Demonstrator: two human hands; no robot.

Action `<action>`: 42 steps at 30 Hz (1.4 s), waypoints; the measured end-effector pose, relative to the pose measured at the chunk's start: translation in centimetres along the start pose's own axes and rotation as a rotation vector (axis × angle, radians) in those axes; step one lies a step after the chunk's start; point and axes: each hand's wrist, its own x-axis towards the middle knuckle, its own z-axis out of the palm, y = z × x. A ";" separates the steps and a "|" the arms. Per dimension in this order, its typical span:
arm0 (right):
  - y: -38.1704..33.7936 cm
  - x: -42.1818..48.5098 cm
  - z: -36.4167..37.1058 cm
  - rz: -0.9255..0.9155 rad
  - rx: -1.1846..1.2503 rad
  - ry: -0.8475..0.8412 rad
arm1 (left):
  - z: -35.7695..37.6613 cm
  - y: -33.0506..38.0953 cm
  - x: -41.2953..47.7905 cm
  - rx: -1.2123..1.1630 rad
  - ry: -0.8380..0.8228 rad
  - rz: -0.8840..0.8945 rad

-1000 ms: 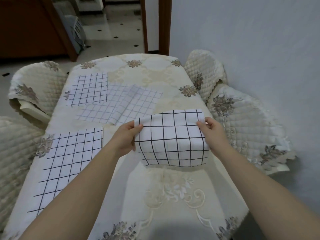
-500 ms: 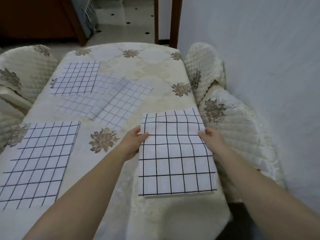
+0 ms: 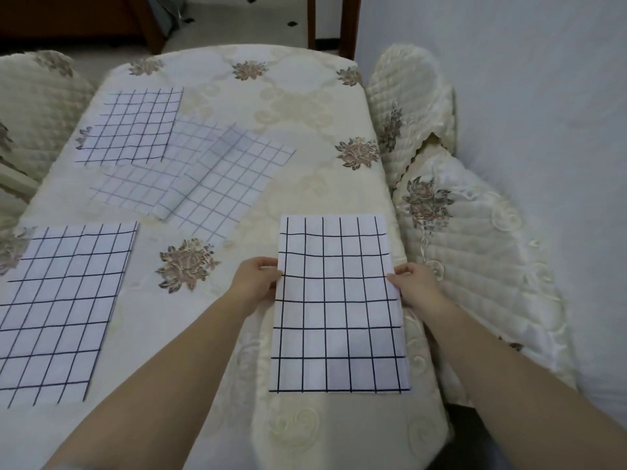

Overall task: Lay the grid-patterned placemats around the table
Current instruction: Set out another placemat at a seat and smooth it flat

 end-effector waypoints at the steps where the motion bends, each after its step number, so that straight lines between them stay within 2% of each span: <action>1: 0.0 0.3 0.0 0.004 0.011 0.009 | 0.1 0.2 0.4 0.010 0.002 0.005; 7: -0.7 1.5 -0.8 -0.032 -0.002 0.131 | 1.1 1.4 2.0 0.021 0.003 -0.016; 16: -0.5 2.4 -0.5 -0.015 -0.042 0.202 | 1.2 1.3 2.4 0.080 0.031 -0.114; 32: 0.7 1.5 -0.8 -0.099 -0.041 0.180 | 1.1 0.6 1.3 0.174 0.134 0.042; 37: 0.8 0.3 -1.0 -0.134 -0.017 0.123 | 0.7 -0.1 0.8 0.294 0.187 0.089; 42: 1.9 -0.6 -0.6 -0.149 0.030 0.115 | 1.1 -1.3 -0.3 0.513 0.260 0.212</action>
